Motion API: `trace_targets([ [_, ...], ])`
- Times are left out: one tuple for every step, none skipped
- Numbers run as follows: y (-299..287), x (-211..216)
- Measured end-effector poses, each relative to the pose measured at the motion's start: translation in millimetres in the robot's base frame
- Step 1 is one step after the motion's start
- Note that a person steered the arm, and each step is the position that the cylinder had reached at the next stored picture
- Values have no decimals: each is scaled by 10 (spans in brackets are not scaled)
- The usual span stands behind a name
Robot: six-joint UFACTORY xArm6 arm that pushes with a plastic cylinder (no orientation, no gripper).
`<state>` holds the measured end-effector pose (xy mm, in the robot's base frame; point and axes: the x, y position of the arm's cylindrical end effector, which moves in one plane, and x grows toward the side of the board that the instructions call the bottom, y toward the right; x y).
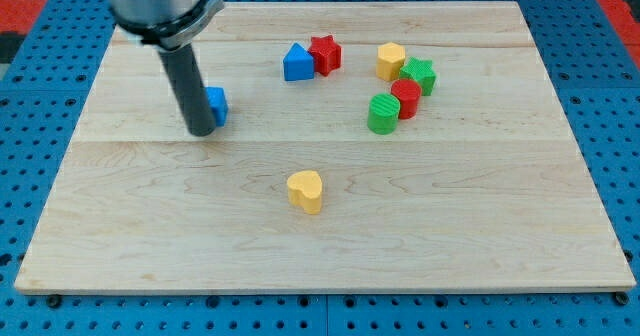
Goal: Move the blue cube towards the blue triangle
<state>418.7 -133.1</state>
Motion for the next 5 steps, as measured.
trace_targets([
  [-102, 82],
  [-489, 166],
  [-629, -10],
  [-483, -237],
  [-164, -253],
])
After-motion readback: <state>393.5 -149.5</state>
